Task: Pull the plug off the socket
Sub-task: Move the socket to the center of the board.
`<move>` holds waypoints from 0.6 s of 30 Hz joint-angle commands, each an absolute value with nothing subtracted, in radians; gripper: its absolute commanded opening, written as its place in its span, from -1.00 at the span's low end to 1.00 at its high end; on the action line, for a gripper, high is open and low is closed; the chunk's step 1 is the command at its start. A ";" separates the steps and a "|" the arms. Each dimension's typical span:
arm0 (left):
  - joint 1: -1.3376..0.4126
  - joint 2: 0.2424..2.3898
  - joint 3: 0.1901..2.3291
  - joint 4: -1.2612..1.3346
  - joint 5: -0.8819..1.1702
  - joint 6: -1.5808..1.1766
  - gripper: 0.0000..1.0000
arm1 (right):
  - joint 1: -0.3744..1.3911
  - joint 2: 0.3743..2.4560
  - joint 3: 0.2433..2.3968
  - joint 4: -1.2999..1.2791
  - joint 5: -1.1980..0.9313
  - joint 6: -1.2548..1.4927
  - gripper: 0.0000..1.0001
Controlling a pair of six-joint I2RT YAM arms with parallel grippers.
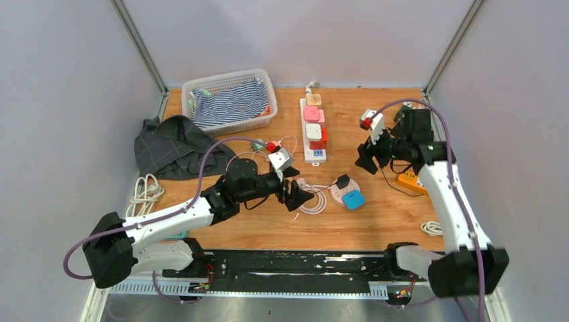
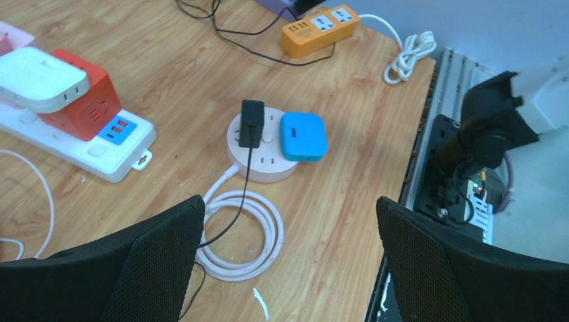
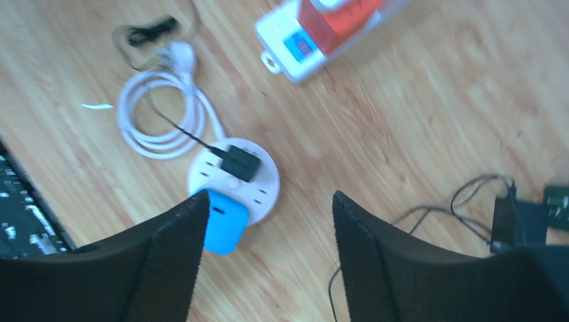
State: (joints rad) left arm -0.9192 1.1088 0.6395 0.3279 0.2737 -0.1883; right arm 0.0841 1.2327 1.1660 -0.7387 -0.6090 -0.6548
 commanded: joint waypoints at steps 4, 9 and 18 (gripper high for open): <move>-0.953 1.258 0.735 0.296 0.125 -0.155 1.00 | 0.076 0.889 1.010 -0.761 -0.950 -0.766 0.67; -0.978 1.417 0.835 0.291 0.141 0.113 1.00 | 0.043 0.794 0.890 -0.709 -0.950 -0.803 0.81; -0.970 1.593 0.913 0.288 0.277 0.403 1.00 | 0.028 0.862 0.902 -0.724 -0.861 -0.793 0.82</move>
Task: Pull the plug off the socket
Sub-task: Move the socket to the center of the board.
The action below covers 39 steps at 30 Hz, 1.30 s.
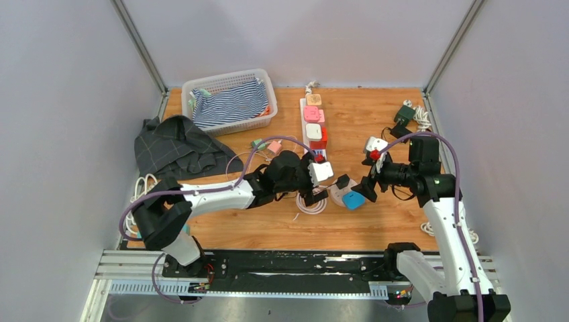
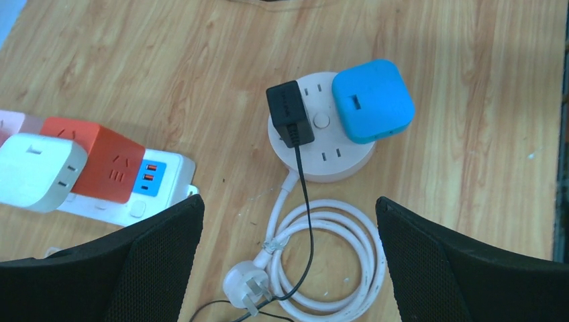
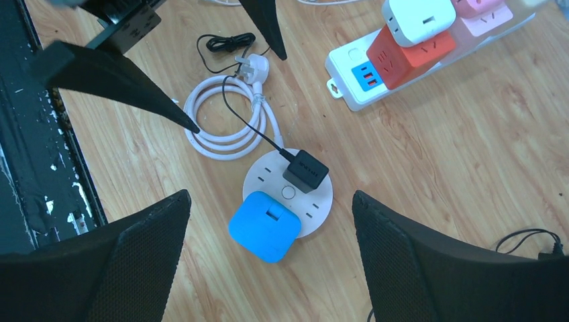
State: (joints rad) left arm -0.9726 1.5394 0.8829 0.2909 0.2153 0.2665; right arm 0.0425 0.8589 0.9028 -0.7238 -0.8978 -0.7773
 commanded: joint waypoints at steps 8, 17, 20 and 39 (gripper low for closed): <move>-0.963 1.634 1.001 0.223 0.285 0.211 0.98 | 0.022 0.861 0.899 -0.727 -0.845 -0.795 0.82; -0.929 1.523 0.908 0.142 0.244 -0.120 0.89 | -0.028 0.876 0.900 -0.730 -0.867 -0.787 0.83; -0.932 1.479 0.848 0.143 0.267 -0.249 0.74 | -0.036 0.883 0.900 -0.730 -0.860 -0.787 0.83; -1.149 1.682 0.890 0.148 -0.297 -0.377 0.27 | -0.037 0.882 0.898 -0.736 -0.835 -0.800 0.83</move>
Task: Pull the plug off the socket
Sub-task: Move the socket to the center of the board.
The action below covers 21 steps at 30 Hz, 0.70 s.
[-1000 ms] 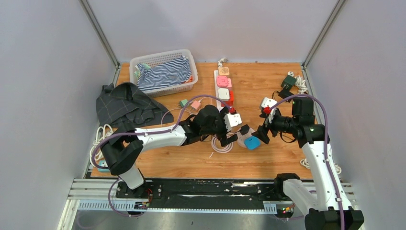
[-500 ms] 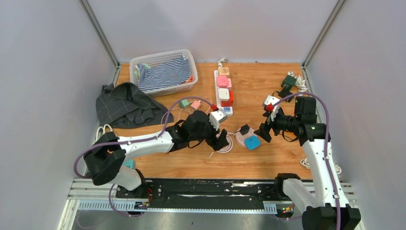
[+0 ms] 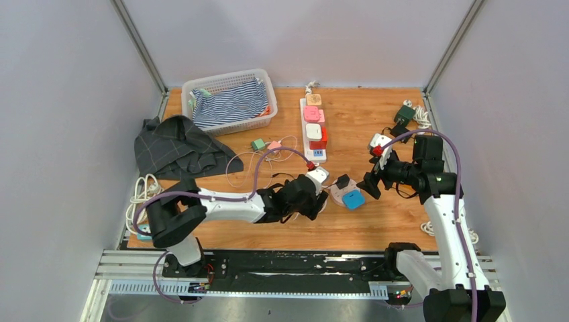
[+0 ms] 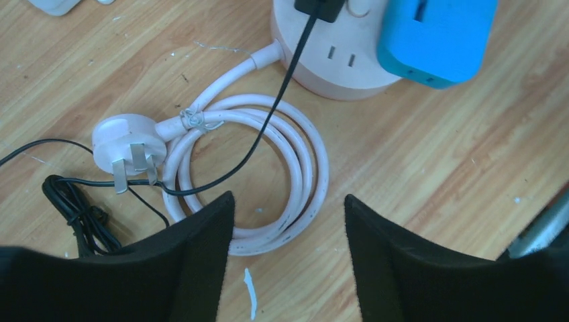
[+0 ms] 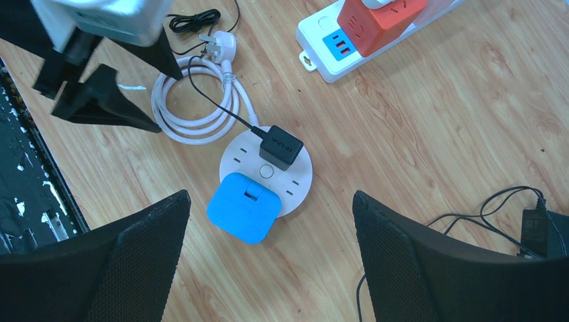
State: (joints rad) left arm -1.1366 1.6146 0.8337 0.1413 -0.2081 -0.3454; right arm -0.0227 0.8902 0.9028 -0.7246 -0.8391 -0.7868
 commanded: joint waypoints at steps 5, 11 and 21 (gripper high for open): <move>-1.150 1.741 0.914 0.146 -0.257 -0.384 0.13 | -0.037 0.882 0.899 -0.736 -0.836 -0.799 0.83; -1.155 1.792 0.914 0.147 -0.198 -0.411 -0.01 | -0.037 0.882 0.898 -0.736 -0.839 -0.798 0.83; -1.175 1.787 0.844 0.146 -0.160 -0.434 -0.65 | -0.038 0.875 0.900 -0.741 -0.845 -0.798 0.83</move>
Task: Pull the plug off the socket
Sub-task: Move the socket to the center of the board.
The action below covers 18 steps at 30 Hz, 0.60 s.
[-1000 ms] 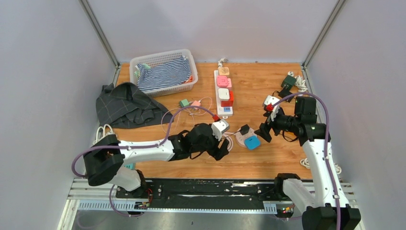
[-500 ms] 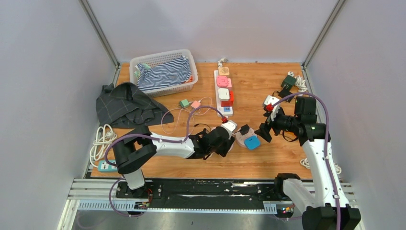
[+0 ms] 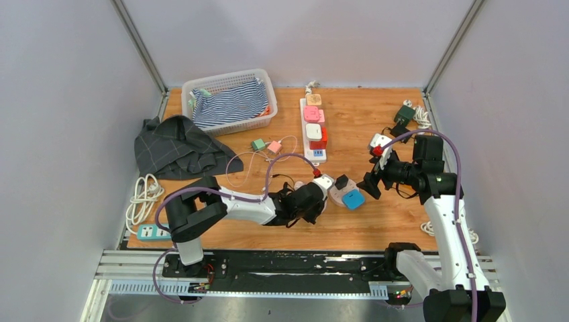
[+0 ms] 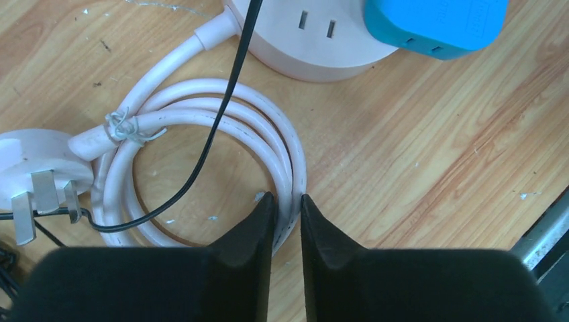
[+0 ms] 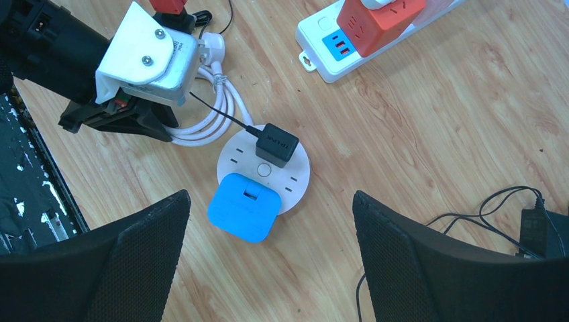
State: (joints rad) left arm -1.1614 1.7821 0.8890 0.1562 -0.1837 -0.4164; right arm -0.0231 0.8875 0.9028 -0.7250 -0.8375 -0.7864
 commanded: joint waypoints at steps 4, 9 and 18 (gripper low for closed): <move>-1.175 1.743 0.767 0.146 -0.145 -0.438 -0.93 | -0.038 0.875 0.900 -0.742 -0.848 -0.799 0.83; -1.175 1.637 0.662 0.144 -0.153 -0.460 -0.97 | -0.038 0.881 0.899 -0.747 -0.855 -0.805 0.83; -1.163 1.473 0.504 0.142 -0.174 -0.514 -0.80 | -0.039 0.870 0.876 -0.786 -0.964 -0.896 0.83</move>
State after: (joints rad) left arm -1.1675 1.5059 0.5617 0.2287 -0.1474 -0.4831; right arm -0.0235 0.8879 0.9020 -0.7376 -0.8719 -0.8249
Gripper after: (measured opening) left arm 0.082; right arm 0.915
